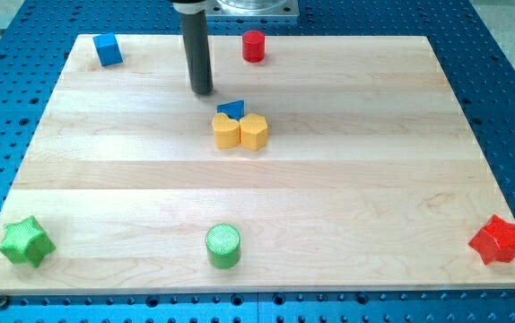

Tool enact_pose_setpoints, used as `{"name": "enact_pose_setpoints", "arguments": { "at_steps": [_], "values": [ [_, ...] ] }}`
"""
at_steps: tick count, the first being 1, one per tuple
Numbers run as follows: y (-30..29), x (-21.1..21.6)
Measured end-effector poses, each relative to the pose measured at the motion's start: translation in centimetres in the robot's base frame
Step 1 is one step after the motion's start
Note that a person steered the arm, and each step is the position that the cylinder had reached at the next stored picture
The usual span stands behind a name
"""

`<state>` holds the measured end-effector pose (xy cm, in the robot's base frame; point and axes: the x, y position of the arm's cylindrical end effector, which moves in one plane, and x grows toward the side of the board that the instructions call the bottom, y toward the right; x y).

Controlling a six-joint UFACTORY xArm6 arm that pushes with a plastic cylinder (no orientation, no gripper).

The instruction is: Slide the red circle close to the heart

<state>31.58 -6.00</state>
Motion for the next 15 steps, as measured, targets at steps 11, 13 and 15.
{"name": "enact_pose_setpoints", "arguments": {
  "at_steps": [11, 13, 15],
  "values": [
    [-10.1, 5.9],
    [-9.2, 9.3],
    [-9.2, 4.9]
  ]
}}
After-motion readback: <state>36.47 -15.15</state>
